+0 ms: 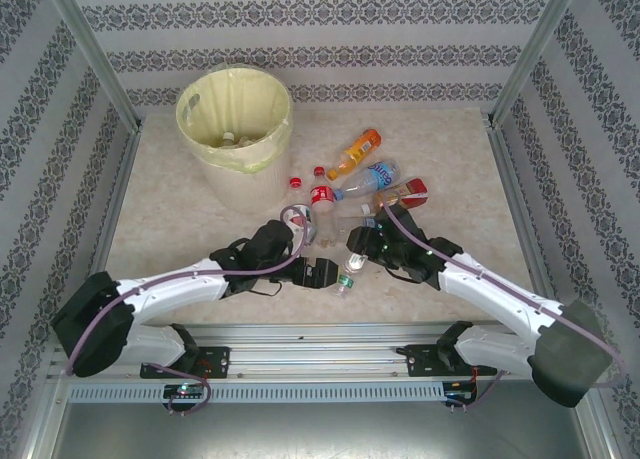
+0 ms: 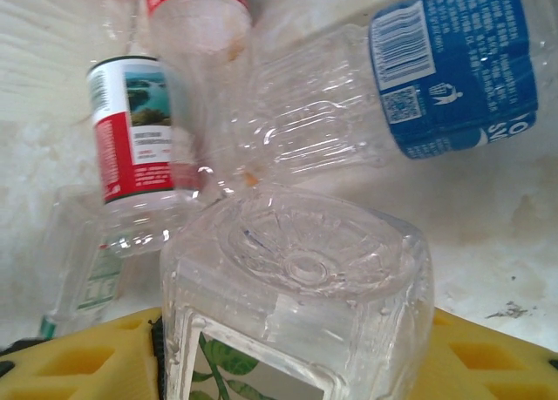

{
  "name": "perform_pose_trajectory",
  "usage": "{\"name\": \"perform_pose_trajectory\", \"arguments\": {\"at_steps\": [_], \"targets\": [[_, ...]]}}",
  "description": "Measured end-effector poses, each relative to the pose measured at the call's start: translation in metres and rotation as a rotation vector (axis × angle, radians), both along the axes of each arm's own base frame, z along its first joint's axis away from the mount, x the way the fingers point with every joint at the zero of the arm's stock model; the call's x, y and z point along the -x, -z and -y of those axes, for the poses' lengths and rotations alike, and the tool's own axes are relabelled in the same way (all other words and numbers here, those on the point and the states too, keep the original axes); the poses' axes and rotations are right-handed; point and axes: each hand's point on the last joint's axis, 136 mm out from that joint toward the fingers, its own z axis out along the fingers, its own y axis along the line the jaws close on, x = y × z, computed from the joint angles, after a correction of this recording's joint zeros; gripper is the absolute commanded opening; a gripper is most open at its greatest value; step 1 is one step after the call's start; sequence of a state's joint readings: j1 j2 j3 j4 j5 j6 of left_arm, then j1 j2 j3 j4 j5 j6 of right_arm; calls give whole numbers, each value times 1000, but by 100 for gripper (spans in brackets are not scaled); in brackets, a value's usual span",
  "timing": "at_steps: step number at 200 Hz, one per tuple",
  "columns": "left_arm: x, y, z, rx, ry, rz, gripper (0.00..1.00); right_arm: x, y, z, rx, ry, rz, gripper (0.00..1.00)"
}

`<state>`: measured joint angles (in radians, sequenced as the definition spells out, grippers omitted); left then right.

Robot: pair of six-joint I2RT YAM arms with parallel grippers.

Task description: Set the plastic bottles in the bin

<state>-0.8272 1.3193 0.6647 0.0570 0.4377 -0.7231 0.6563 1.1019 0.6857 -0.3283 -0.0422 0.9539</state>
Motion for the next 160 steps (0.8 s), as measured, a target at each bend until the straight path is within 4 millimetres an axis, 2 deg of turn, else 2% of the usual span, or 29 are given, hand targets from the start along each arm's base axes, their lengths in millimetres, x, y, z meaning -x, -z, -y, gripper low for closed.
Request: {"name": "perform_pose_trajectory", "arguments": {"at_steps": [25, 64, 90, 160], "targets": [[-5, 2, 14, 37, 5, 5, 100, 3, -12, -2, -31, -19, 26, 62], [-13, -7, 33, 131, 11, 25, 100, 8, -24, -5, -71, -44, 45, 62], [-15, -9, 40, 167, 22, 25, 96, 10, -27, -8, -89, -59, 45, 62], [-16, -23, 52, 248, 41, 9, 64, 14, -29, -11, -109, -80, 37, 62]]}}
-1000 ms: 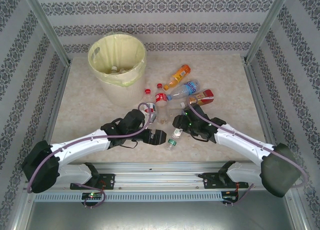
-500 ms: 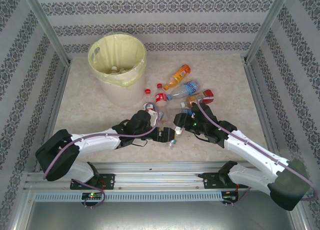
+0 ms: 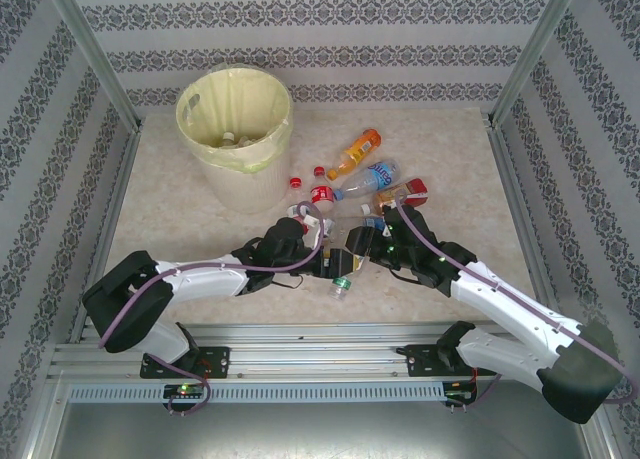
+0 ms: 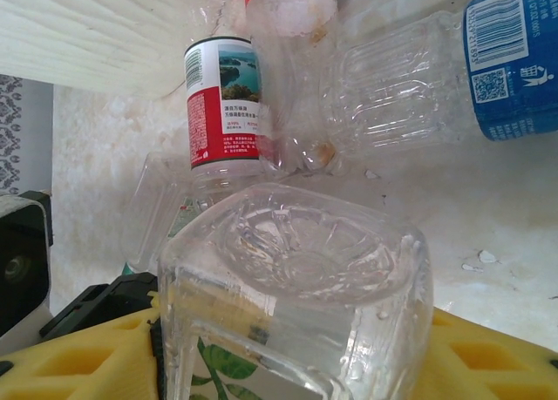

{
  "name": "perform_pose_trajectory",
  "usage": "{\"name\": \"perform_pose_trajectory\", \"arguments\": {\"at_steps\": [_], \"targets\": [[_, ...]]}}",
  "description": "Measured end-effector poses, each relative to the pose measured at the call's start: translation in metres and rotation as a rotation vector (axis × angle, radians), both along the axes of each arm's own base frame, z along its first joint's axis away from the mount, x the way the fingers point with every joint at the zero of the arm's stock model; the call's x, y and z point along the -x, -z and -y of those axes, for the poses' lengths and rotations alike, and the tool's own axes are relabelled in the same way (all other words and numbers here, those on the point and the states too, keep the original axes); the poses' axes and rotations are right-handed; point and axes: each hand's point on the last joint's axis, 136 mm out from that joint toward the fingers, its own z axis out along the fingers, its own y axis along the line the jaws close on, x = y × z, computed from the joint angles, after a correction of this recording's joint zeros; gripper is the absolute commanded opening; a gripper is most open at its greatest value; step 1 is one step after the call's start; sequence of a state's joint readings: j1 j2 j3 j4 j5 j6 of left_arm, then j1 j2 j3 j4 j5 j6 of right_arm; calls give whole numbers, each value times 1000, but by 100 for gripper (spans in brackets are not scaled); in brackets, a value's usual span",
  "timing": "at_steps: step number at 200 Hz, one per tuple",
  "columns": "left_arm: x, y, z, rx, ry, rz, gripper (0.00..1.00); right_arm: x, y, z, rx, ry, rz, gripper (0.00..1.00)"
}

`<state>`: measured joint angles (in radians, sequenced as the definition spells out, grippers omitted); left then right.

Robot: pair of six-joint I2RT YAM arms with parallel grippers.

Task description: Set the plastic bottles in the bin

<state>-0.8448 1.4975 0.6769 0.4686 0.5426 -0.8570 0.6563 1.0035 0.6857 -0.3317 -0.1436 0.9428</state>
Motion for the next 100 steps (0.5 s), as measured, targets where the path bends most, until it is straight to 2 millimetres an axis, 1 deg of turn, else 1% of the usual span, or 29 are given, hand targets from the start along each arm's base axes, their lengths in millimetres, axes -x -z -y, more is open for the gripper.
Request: {"name": "perform_pose_trajectory", "arguments": {"at_steps": [25, 37, 56, 77, 85, 100], "targets": [[0, 0, 1, 6, -2, -12, 57, -1, -2, 2, -5, 5, 5, 63], [0, -2, 1, 11, -3, -11, 53, 0, -3, 1, -8, 4, 6, 65], [0, -2, 1, 13, -4, -12, 51, 0, -3, 2, -3, 2, 10, 78], [-1, -4, 0, 14, -8, -8, 51, 1, -6, 2, -9, 0, 13, 88], [0, -5, -1, 11, -10, -8, 51, 2, -8, 3, -14, 1, 20, 91], [1, -12, -5, 7, -19, 2, 51, 4, -16, 6, -25, 2, 42, 95]]}}
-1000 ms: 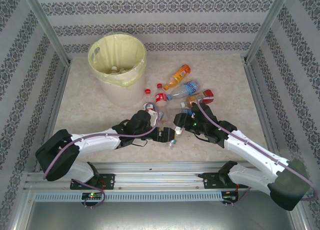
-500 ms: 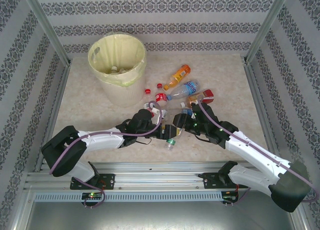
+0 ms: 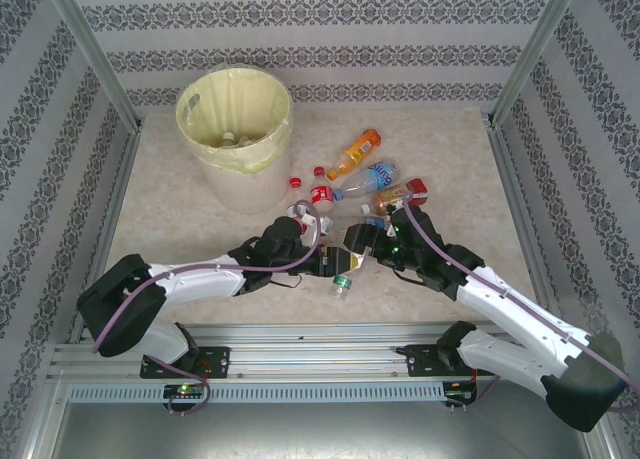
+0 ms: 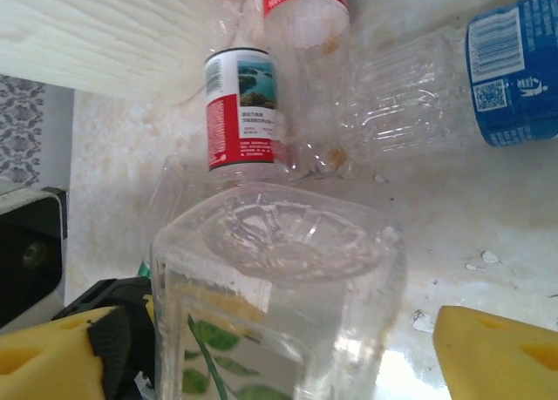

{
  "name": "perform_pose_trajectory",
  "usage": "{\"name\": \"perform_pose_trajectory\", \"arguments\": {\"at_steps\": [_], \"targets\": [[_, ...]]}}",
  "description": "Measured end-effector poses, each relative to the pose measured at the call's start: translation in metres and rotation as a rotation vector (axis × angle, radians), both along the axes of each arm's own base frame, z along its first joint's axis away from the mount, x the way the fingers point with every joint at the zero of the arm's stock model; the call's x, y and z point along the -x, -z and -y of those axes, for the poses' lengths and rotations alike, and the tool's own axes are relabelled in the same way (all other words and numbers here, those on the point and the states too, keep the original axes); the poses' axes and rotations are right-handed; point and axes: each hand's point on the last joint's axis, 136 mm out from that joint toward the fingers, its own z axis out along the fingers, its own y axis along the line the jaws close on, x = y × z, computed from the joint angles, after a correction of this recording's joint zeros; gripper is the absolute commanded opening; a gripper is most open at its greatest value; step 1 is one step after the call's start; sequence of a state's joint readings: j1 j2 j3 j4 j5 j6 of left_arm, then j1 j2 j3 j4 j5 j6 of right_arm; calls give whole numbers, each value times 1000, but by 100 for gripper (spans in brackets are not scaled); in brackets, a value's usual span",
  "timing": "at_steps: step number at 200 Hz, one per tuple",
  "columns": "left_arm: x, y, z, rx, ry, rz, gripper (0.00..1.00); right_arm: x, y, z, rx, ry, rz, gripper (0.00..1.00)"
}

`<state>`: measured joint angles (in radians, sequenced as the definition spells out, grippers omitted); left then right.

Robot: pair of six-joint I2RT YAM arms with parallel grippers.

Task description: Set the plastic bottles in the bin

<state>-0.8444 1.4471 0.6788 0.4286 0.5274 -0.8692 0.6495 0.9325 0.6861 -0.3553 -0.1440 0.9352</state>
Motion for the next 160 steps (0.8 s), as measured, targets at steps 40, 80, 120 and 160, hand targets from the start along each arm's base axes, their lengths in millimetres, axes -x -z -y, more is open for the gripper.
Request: {"name": "perform_pose_trajectory", "arguments": {"at_steps": [40, 80, 120, 160], "targets": [[1, -30, -11, -15, -18, 49, 51, 7, -37, 13, -29, -16, 119, 98], [-10, -69, -31, -72, -59, 103, 51, 20, -102, 22, -64, -63, 311, 98], [-36, -120, -66, -155, -145, 161, 51, 33, -178, 33, -96, -89, 517, 98], [-57, -175, -108, -250, -239, 233, 52, 40, -235, 41, -101, -94, 673, 98]]}}
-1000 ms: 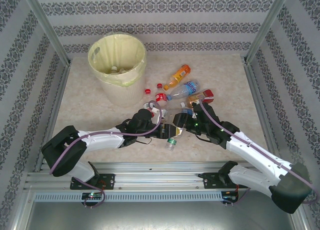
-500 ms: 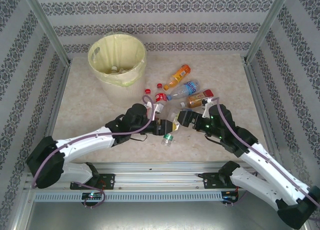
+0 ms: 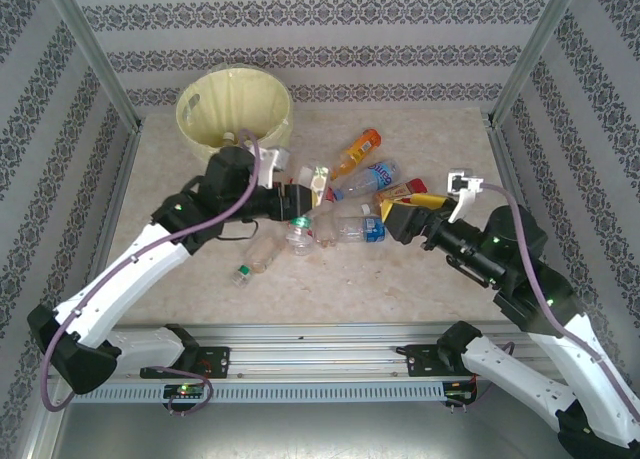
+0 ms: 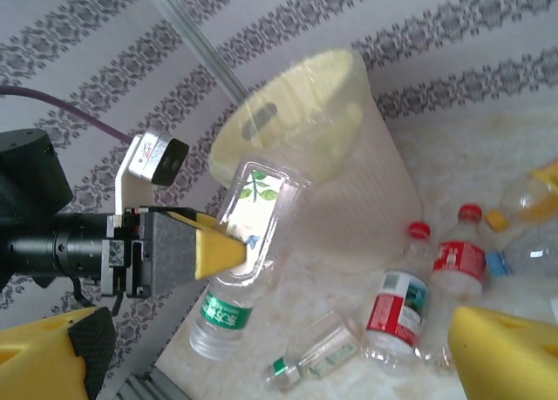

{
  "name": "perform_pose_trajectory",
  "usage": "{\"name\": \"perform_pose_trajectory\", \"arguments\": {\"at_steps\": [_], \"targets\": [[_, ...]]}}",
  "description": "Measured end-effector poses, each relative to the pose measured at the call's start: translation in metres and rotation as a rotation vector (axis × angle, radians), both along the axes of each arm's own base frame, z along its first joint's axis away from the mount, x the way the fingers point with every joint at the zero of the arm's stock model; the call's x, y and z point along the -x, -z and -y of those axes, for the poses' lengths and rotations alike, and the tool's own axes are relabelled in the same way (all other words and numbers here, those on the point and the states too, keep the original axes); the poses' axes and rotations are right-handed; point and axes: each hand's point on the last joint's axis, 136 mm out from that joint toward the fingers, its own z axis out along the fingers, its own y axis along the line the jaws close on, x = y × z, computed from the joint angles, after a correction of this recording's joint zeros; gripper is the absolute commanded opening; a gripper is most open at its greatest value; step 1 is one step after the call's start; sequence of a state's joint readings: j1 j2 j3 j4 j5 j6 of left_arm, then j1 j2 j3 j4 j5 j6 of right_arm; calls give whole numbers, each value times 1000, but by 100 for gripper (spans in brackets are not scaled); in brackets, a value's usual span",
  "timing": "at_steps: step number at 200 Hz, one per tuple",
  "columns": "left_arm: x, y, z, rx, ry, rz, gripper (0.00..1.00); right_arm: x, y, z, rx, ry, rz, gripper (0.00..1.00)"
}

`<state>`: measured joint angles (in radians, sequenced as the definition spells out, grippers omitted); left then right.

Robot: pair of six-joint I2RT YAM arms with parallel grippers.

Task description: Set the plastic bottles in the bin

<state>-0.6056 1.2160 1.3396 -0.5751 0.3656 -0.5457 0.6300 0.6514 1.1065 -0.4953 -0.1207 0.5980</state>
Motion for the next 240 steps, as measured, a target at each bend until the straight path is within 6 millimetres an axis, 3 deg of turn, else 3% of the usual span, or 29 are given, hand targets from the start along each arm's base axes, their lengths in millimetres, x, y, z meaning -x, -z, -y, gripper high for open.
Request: {"name": "perform_pose_trajectory", "arguments": {"at_steps": [44, 92, 123, 180, 240], "targets": [[-30, -43, -45, -110, -114, 61, 54, 2, -32, 2, 2, -2, 87, 98], [-84, -65, -87, -264, -252, 82, 54, 2, -49, 3, 7, 1, 138, 98], [-116, -63, -112, -321, -318, 60, 54, 3, -57, 4, 8, 1, 161, 98], [-171, -64, -151, -324, -434, 45, 54, 2, -51, 5, 24, 6, 138, 98], [-217, -23, -168, -348, -470, -27, 53, 2, -42, 6, 40, 10, 110, 98]]}}
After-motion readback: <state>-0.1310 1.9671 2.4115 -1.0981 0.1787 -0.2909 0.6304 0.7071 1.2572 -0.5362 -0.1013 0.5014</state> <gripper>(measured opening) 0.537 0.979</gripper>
